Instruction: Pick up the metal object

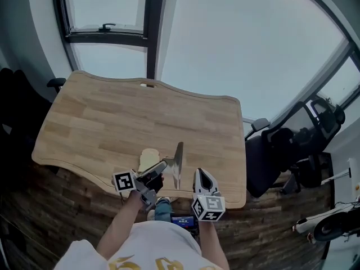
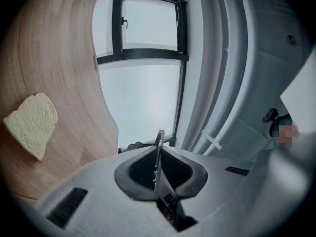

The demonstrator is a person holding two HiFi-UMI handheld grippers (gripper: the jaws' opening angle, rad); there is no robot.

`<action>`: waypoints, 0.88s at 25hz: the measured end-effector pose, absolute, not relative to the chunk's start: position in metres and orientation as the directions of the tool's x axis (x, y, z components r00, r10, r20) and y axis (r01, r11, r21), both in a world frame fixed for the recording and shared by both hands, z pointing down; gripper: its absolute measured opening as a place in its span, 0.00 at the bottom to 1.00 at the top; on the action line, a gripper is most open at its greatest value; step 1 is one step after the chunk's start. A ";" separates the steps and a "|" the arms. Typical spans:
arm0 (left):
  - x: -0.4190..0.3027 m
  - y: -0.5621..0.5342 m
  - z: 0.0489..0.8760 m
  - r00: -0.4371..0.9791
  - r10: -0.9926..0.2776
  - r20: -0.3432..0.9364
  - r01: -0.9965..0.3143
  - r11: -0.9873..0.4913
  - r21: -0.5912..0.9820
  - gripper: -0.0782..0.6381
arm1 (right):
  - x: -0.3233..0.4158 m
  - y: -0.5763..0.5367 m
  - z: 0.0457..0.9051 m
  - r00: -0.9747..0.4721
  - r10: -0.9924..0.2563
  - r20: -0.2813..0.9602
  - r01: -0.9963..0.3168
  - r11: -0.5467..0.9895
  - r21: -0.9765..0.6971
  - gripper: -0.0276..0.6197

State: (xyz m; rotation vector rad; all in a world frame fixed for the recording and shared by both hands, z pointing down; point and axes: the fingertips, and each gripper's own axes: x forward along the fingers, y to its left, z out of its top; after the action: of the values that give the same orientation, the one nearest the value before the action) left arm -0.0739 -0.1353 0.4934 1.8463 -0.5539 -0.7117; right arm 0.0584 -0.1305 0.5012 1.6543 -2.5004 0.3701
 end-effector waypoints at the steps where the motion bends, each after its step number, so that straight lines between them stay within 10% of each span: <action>1: -0.076 -0.134 0.494 0.711 -0.668 -0.222 -0.032 -0.346 0.938 0.16 | 0.056 -0.130 0.500 -0.398 -0.888 0.232 -0.917 0.376 -0.135 0.06; 22: -0.085 -0.117 0.495 0.680 -0.682 -0.270 0.071 -0.305 0.950 0.16 | 0.048 -0.109 0.499 -0.382 -0.897 0.220 -0.924 0.368 -0.104 0.06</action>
State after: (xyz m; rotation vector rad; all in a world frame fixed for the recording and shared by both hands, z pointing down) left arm -0.0852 -0.1174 0.4947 1.7325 -0.4935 -0.8076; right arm 0.0480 -0.1094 0.4990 1.6682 -2.4914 0.3176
